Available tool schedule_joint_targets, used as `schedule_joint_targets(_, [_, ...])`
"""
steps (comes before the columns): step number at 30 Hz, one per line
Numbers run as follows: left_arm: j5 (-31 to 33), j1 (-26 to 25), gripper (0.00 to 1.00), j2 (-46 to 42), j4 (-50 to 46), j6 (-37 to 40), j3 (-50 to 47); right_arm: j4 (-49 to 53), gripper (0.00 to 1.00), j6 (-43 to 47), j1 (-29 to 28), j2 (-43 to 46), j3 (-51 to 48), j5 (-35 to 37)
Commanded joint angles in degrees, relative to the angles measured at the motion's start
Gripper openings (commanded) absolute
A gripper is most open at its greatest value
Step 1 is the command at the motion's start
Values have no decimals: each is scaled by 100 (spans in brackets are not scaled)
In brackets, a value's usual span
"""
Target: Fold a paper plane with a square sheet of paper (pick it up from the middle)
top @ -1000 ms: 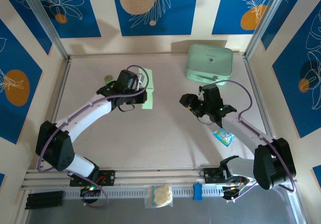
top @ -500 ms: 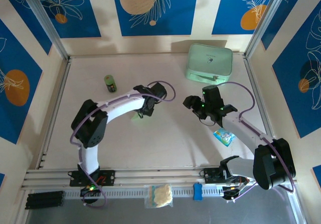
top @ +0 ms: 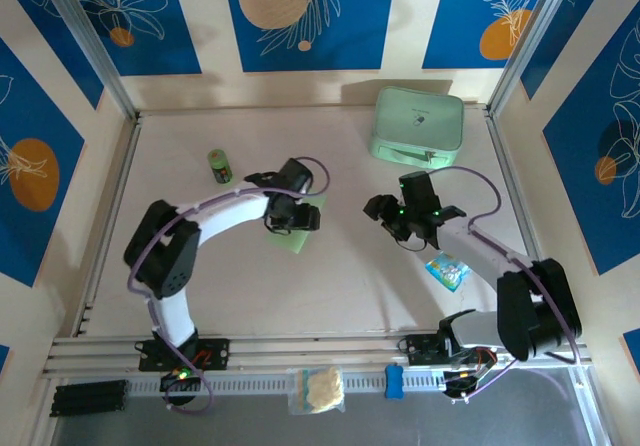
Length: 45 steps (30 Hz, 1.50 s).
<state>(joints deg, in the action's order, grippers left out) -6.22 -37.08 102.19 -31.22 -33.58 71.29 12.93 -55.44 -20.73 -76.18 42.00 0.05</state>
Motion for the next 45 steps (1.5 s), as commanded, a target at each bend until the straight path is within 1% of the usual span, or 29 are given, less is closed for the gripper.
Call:
schedule_joint_targets(1, [-800,360,69,-620,813,-403,-416,-70,60,216,-488,-411,475,-245])
schedule_joint_targets(3, [-638,628,75,-894,922,-469,-700,-84,58,242,-896,-822,794,-219])
schedule_joint_targets(5, [-507,894,88,-1172,993,-553,-960,-161,56,204,-1256,-1222,1101,-262])
schedule_joint_targets(7, [-419,1142,93,-1443,1072,-609,-1235,-198,53,138,-1538,-1654,1435,-317])
schedule_joint_targets(9, [-295,1366,96,-1742,1168,-662,-1543,-277,51,121,-1768,-2094,1760,-438])
schedule_joint_targets(12, [-294,1607,97,-2059,1245,-718,-1890,-211,50,121,-1988,-2676,2306,-628])
schedule_joint_targets(16, [-249,1795,99,-2298,1130,-754,-2200,-31,47,127,-2129,-3378,2953,-838])
schedule_joint_targets(20, [-151,1888,99,-2485,1143,-816,-2419,232,46,208,-2139,-3837,3283,-896])
schedule_joint_targets(25, [-259,1897,99,-2494,1307,-887,-2532,585,45,662,-2069,-3929,3220,-940])
schedule_joint_targets(28, [-466,1897,99,-2406,1380,-833,-2510,982,43,1211,-1976,-3892,3023,-1156])
schedule_joint_targets(30, [-618,1893,99,-2331,1377,-825,-2475,1251,43,1810,-1944,-3762,2768,-1146])
schedule_joint_targets(32, [-813,1893,99,-2270,1404,-817,-2455,1570,42,2470,-1905,-3633,2583,-955])
schedule_joint_targets(34, [-1004,1883,99,-2194,1396,-790,-2407,1999,39,3007,-1810,-3542,2586,-675])
schedule_joint_targets(36, [-1177,1889,99,-2119,1382,-760,-2354,2270,36,3312,-1713,-3385,2738,-525])
schedule_joint_targets(38, [-1338,1888,99,-2032,1374,-731,-2288,2221,35,3417,-1684,-3093,2871,-522])
schedule_joint_targets(40, [-1456,1875,99,-1955,1365,-715,-2234,2018,37,3238,-1671,-2837,2976,-548])
schedule_joint_targets(41, [-1532,1872,100,-1928,1384,-740,-2231,1915,38,2954,-1675,-2740,3007,-523])
schedule_joint_targets(42, [-1622,1867,99,-1914,1407,-790,-2253,1860,41,2537,-1669,-2667,3040,-396])
schedule_joint_targets(43, [-1699,1850,99,-1913,1466,-851,-2299,1881,44,2000,-1671,-2622,3050,-112])
schedule_joint_targets(44, [-1834,1832,99,-1925,1558,-922,-2377,1952,45,1179,-1671,-2583,3013,133])
schedule_joint_targets(45, [-1964,1812,99,-1918,1640,-971,-2440,1818,45,614,-1680,-2553,2860,46])
